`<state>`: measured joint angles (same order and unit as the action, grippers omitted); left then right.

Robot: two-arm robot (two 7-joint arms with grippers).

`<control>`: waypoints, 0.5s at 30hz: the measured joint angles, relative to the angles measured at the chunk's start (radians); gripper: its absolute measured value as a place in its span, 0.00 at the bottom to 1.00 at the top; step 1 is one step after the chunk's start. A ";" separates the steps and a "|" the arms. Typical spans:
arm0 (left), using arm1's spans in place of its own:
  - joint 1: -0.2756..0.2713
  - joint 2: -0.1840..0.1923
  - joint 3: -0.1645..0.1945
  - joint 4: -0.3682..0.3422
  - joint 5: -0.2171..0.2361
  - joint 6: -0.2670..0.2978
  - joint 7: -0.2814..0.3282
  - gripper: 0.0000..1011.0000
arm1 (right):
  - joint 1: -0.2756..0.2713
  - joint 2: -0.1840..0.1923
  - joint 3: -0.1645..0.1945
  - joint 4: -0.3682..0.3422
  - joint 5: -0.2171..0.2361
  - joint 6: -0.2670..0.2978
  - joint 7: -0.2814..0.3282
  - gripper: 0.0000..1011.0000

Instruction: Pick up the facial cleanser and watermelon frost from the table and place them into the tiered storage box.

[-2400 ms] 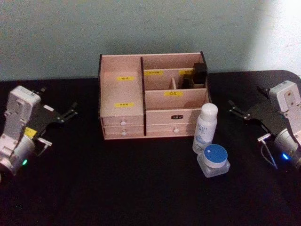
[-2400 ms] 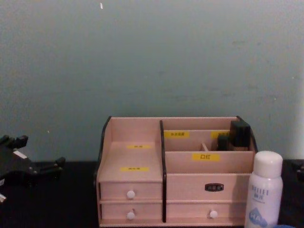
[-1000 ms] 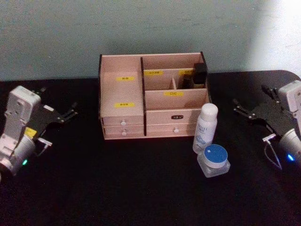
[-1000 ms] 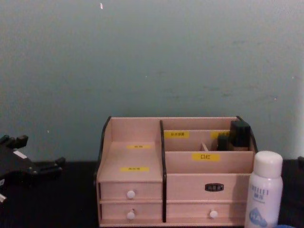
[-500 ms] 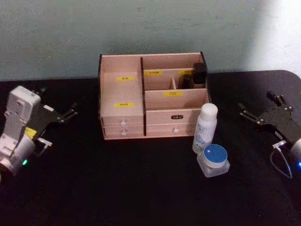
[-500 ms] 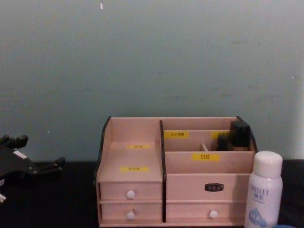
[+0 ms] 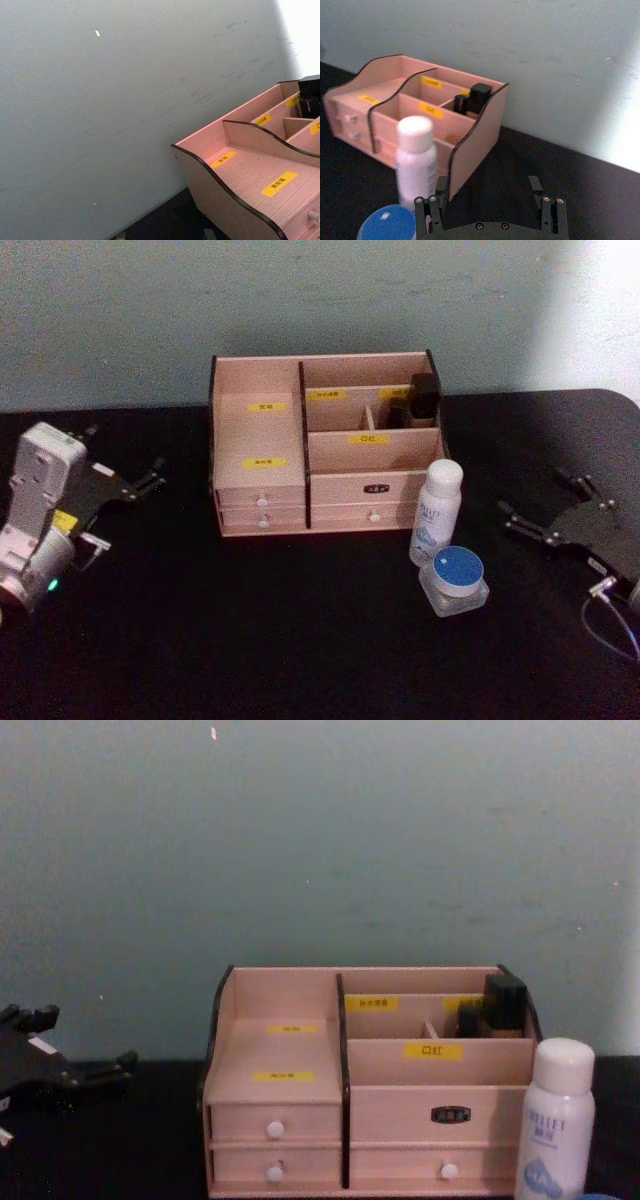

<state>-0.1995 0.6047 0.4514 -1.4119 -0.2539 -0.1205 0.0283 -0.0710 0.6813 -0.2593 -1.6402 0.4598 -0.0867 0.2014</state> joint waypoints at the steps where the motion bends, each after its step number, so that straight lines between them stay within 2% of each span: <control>1: 0.000 0.000 0.000 0.000 0.000 0.000 0.000 0.99 | -0.006 0.002 0.001 -0.003 0.001 0.000 0.007 0.99; 7: 0.000 0.000 0.000 0.000 0.000 0.000 0.000 0.99 | -0.028 0.006 0.000 -0.013 0.002 -0.001 0.058 0.99; 15: 0.000 0.000 0.000 0.000 0.000 0.000 0.000 0.99 | -0.017 -0.011 -0.016 0.002 -0.013 -0.015 0.119 0.99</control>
<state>-0.1996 0.6047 0.4514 -1.4119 -0.2539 -0.1206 0.0283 -0.0883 0.6707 -0.2755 -1.6383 0.4466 -0.1016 0.3203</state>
